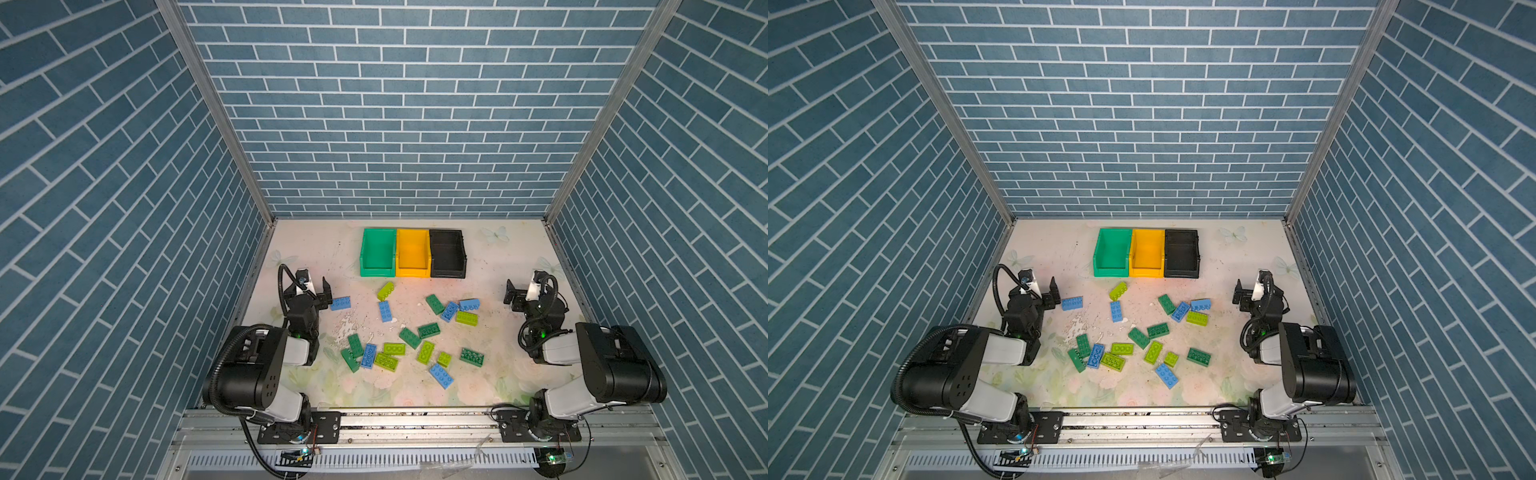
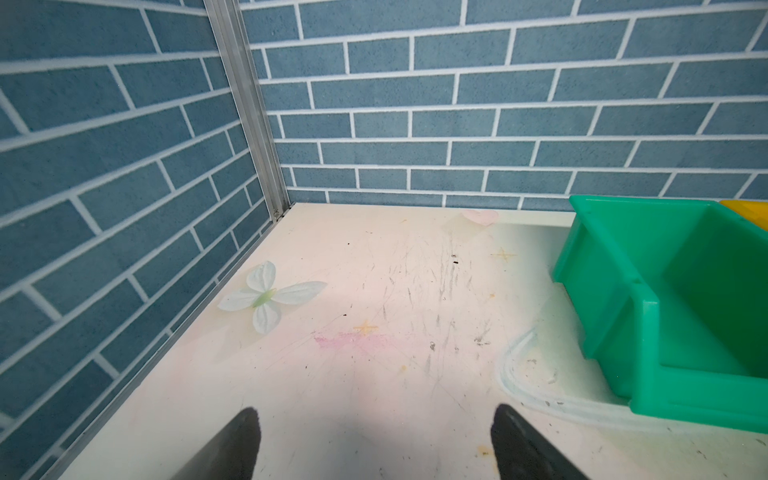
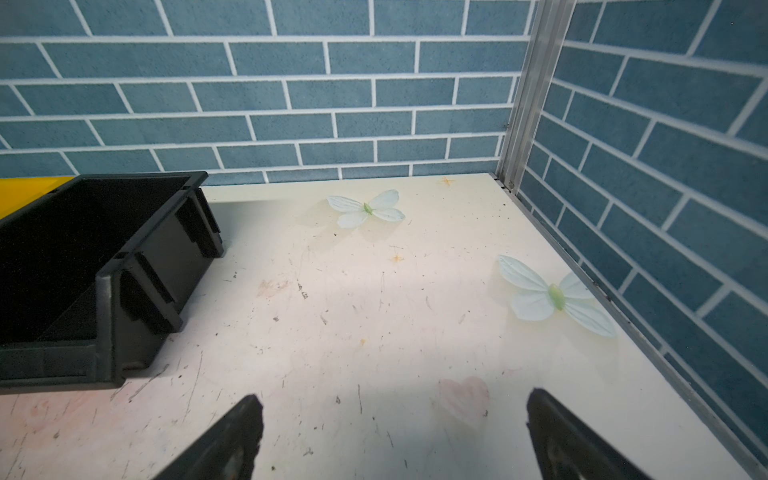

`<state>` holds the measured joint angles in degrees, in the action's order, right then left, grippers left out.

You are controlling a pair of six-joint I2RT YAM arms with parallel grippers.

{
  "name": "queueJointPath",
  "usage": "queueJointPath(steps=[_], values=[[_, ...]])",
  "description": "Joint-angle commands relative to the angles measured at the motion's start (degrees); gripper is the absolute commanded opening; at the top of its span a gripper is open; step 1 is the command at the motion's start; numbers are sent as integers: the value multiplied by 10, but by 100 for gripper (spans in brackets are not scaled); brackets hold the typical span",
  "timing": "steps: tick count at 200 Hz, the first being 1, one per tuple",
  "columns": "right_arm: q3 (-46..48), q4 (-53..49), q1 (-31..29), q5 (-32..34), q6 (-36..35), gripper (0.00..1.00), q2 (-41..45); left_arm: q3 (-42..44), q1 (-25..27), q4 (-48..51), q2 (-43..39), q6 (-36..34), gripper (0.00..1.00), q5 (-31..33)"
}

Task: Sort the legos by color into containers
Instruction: 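Move both grippers forward over the scattered bricks toward the bins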

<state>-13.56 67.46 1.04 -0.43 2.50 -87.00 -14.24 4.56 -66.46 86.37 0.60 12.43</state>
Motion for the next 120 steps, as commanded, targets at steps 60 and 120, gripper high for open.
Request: queueJointPath(steps=[60,120], values=[[-10,-142,-89,113,-44,99,189,-123,134,252,-98,-33,88,203],[-185,-445,-101,116,140,99,197,-285,196,511,-91,72,86,133]])
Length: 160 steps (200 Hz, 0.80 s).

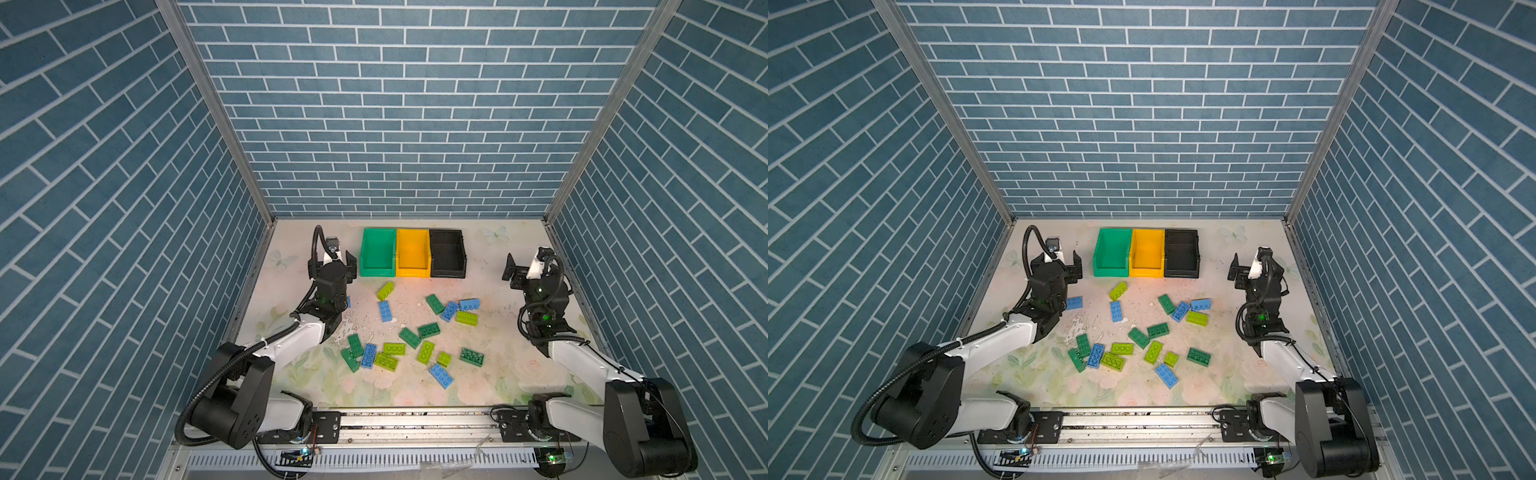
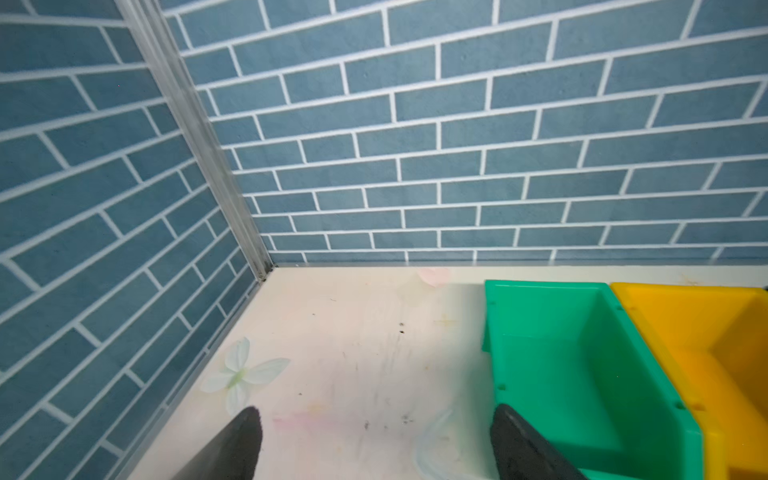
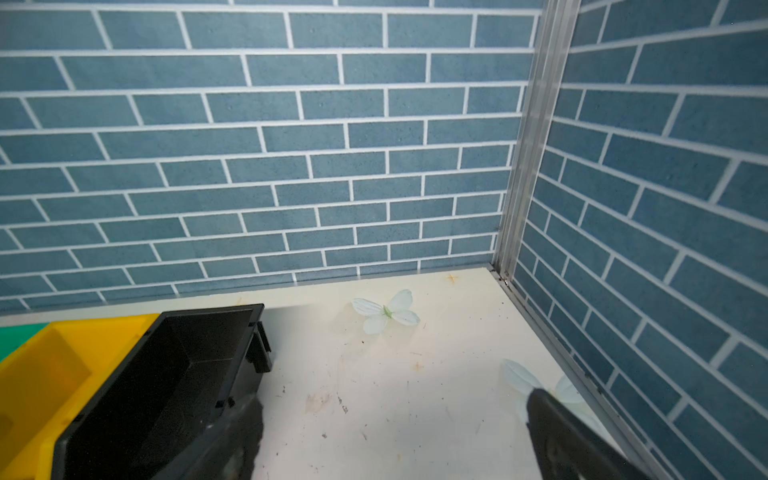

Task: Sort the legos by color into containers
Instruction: 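Move both grippers forward over the scattered bricks toward the bins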

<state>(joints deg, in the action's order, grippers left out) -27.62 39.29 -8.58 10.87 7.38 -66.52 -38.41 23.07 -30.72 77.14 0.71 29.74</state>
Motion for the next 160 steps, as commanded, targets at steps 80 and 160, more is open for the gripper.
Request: queueJointPath(steps=[80,160], values=[[-151,-279,-18,-206,129,99,-115,-190,10,483,99,212,88,-115],[-219,-316,-51,-213,124,99,-182,-149,-37,521,103,257,88,-174]])
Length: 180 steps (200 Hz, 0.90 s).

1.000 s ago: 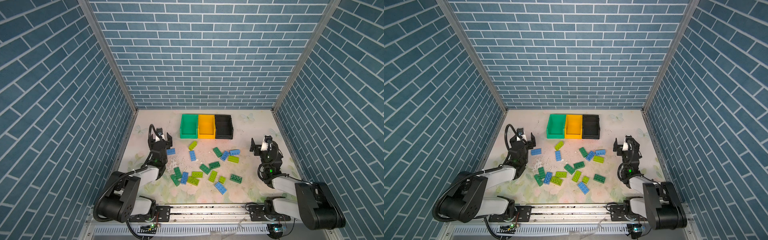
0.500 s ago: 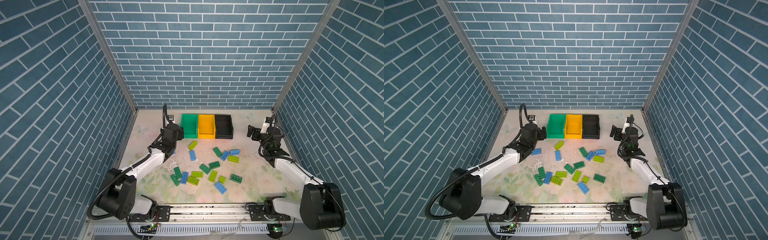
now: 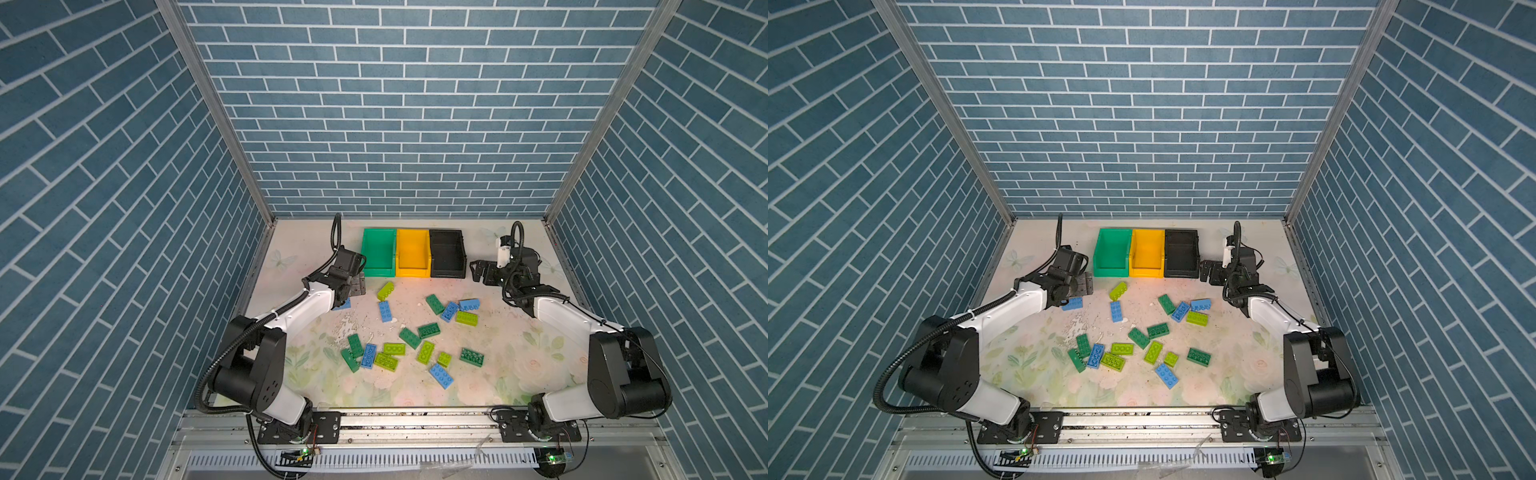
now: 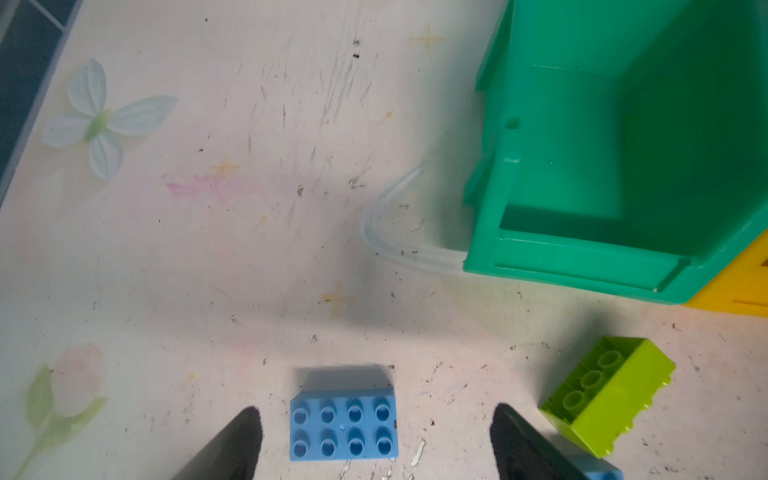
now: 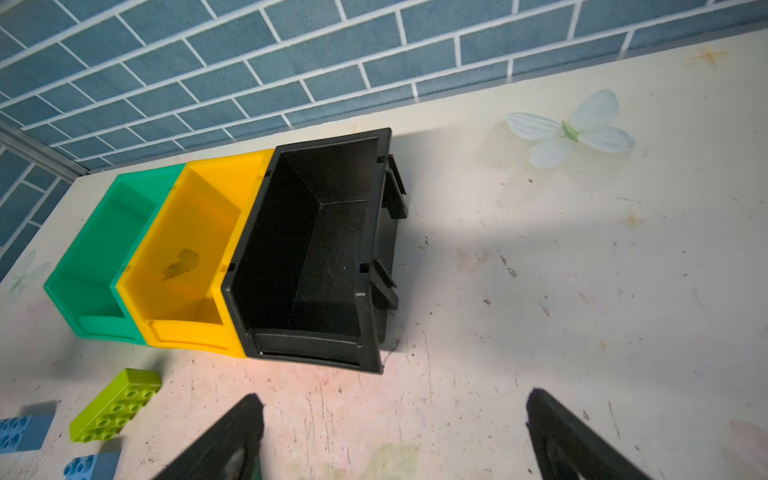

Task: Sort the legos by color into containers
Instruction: 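Move both grippers forward over the scattered bricks toward the bins, then grasp a blue brick with left gripper while right gripper hovers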

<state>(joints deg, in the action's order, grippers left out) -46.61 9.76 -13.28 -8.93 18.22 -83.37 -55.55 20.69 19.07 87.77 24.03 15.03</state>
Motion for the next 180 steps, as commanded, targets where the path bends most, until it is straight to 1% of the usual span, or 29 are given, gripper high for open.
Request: queueJointPath(steps=[1,16,37,89,120,148,180], values=[[-30,-21,-4,-16,15,99,-13,23,-14,24,-3,24,88,-28],[-36,-26,-9,-16,18,99,-14,28,-22,26,0,26,88,-41],[-32,-20,-12,-16,22,99,-9,31,-28,31,8,25,88,-40],[-40,-20,-14,-22,24,99,-16,53,-51,-3,35,19,88,-74],[-44,-18,-16,-26,28,99,-15,55,-52,-15,56,21,88,-69],[-42,-18,-18,-25,28,99,-15,60,-52,-38,71,24,88,-83],[-37,-14,-18,-20,31,98,-12,60,-51,-42,88,24,88,-67]])
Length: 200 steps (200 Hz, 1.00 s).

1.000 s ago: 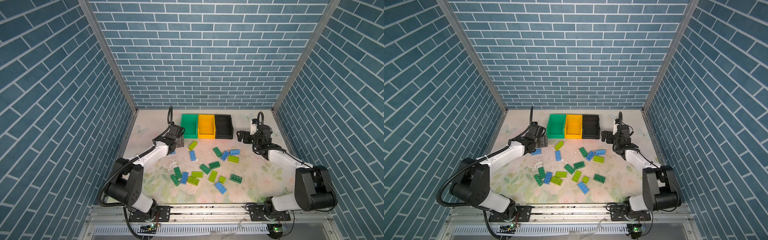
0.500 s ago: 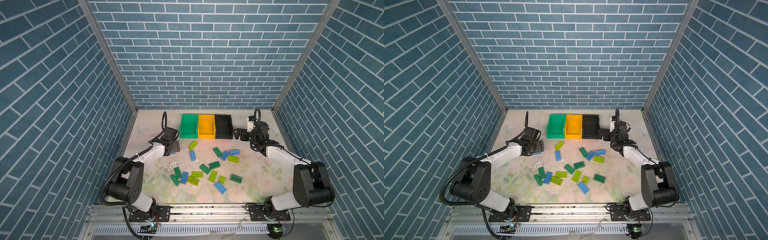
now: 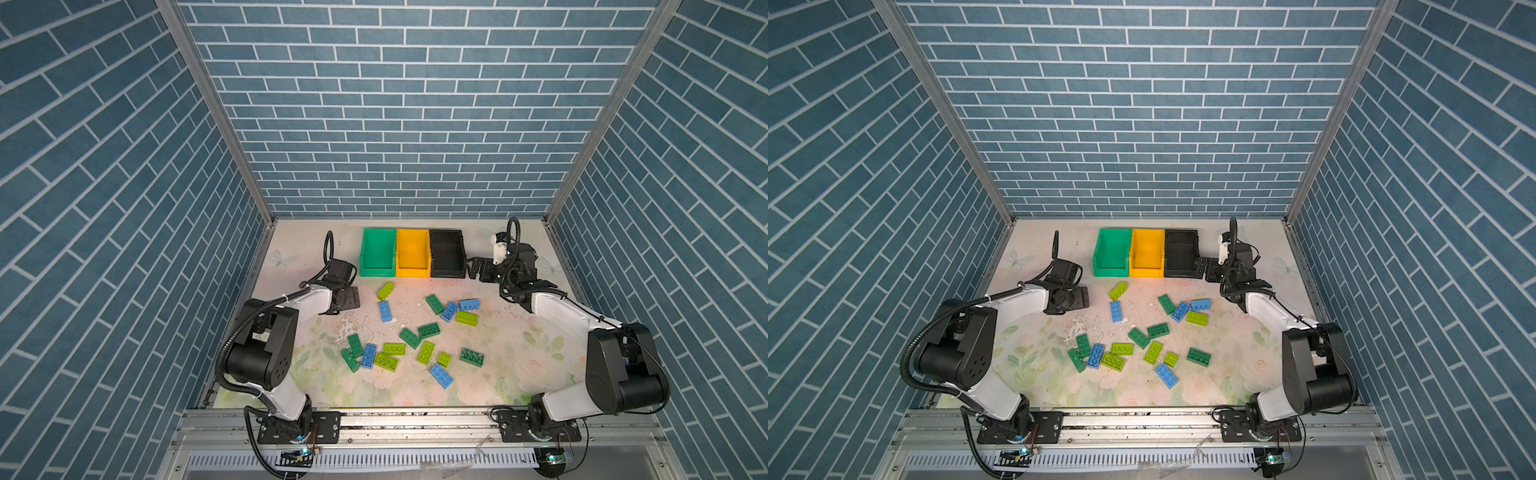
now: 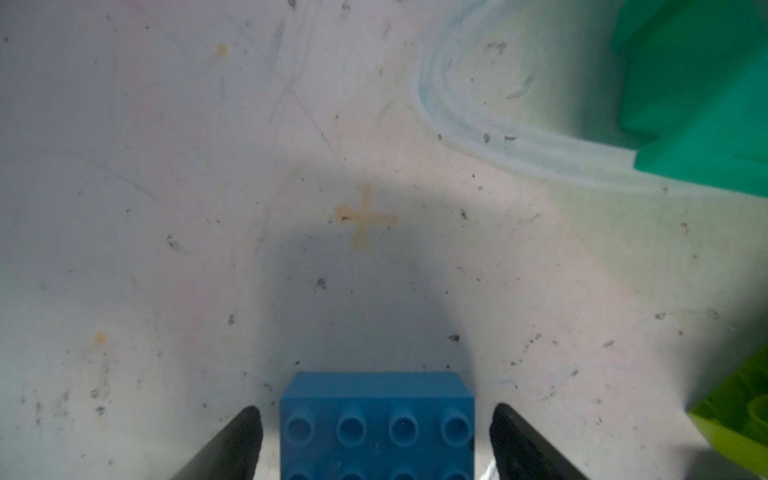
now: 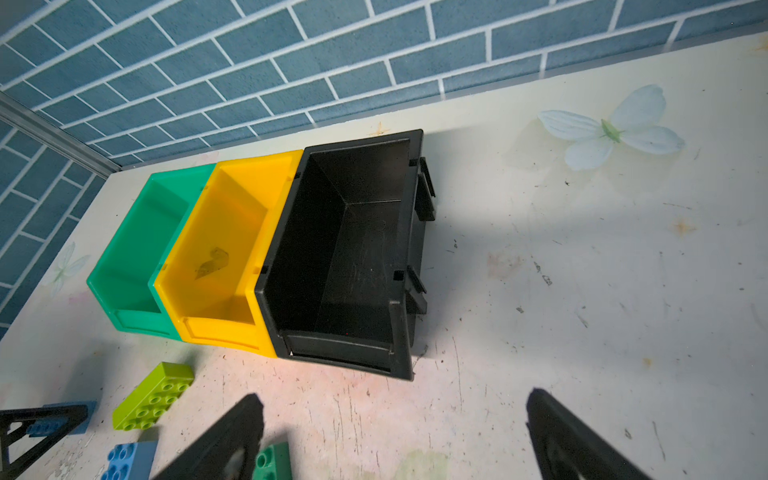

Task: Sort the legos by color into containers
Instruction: 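Grasp a blue brick with left gripper while right gripper hovers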

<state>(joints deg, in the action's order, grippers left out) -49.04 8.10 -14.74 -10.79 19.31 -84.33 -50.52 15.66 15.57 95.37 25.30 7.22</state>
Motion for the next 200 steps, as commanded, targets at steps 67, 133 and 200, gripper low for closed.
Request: queueJointPath(steps=[67,133,200], values=[[-16,1,-5,-6,18,95,-6,7,6,-2,17,9,66,37],[-13,-21,-21,-29,-20,85,1,8,12,-15,-15,5,51,12],[3,-23,-55,-31,-16,80,-4,-41,18,-78,-62,17,51,-94]])
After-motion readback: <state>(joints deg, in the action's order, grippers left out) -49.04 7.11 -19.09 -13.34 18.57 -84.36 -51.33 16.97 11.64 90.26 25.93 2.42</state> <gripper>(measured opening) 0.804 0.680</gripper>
